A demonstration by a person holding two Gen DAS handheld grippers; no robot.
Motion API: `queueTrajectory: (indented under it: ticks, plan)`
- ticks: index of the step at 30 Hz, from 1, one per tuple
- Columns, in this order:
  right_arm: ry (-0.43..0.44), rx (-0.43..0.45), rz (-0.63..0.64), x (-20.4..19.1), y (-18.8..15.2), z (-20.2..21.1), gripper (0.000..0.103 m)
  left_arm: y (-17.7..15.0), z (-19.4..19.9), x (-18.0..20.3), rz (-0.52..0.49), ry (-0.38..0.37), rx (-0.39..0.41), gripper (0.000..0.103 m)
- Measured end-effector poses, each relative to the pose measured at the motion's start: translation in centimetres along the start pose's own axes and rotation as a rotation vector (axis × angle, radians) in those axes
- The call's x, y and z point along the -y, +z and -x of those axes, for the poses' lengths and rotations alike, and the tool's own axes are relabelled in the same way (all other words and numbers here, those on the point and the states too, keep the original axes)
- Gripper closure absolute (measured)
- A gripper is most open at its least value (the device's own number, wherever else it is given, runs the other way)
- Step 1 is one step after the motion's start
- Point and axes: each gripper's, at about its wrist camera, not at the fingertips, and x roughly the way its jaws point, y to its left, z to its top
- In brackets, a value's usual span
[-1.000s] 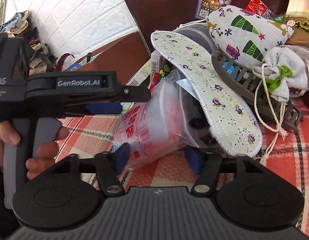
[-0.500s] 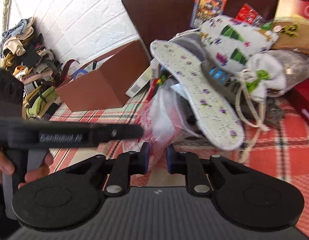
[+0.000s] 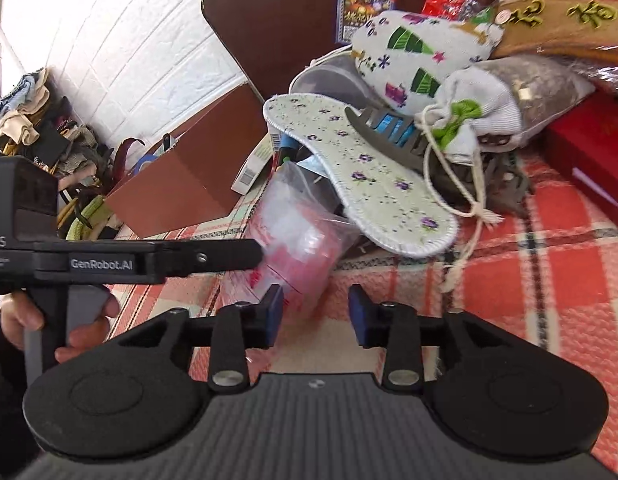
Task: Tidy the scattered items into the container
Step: 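Close the left gripper on the white resealable-bag roll, then lift the white bag roll with the left gripper and carry it to the brown box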
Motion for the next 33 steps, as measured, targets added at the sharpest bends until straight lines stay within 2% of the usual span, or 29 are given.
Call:
queueTrajectory:
  ticks: [2,4,6,7,8,14,18,22,24,28,30,32,33]
  plan:
    - [0.012,0.003,-0.005,-0.1,0.1,-0.6,0.047,0.0,-0.3,-0.5,0.017,-0.029,-0.007,0.022]
    - [0.025,-0.002,-0.008,-0.3,0.3,-1.3,0.045,-0.3,-0.6,-0.6,0.030,-0.040,-0.005,0.027]
    - [0.041,-0.011,0.003,-0.5,0.4,-1.9,0.048,-0.7,-0.5,-0.4,0.038,-0.041,-0.003,0.030]
    - [0.053,-0.019,0.016,-0.7,0.4,-1.9,0.058,-0.9,-0.3,-0.2,0.041,-0.038,-0.001,0.032]
    - [0.057,-0.024,0.034,-0.9,0.5,-1.7,0.061,-1.1,-0.1,-0.1,0.043,-0.036,0.000,0.034]
    - [0.068,-0.078,0.122,-1.4,-0.1,0.2,0.062,-3.2,1.4,2.1,0.042,-0.015,0.007,0.040]
    - [0.076,-0.123,0.173,-1.3,-1.3,2.2,0.059,-5.4,2.5,4.2,0.025,-0.021,0.011,0.038]
    - [0.058,-0.147,0.184,-0.9,-2.6,3.6,0.045,-6.3,2.4,5.0,0.006,-0.035,-0.014,0.035]
    - [0.056,-0.134,0.154,-0.6,-3.0,3.8,0.044,-5.9,1.6,4.9,0.014,-0.018,-0.039,0.029]
    - [0.051,-0.115,0.123,-0.5,-2.9,3.2,0.044,-5.2,0.3,4.8,0.022,-0.033,-0.067,0.025]
    - [0.054,-0.111,0.112,-0.4,-2.8,2.8,0.044,-5.3,0.3,4.9,0.024,-0.025,-0.065,0.025]
    - [0.055,-0.108,0.121,-0.5,-2.8,2.6,0.045,-5.3,0.2,5.0,0.026,-0.017,-0.063,0.034]
    - [0.059,-0.108,0.127,-0.5,-2.8,2.6,0.046,-5.4,0.2,5.0,0.026,-0.013,-0.062,0.035]
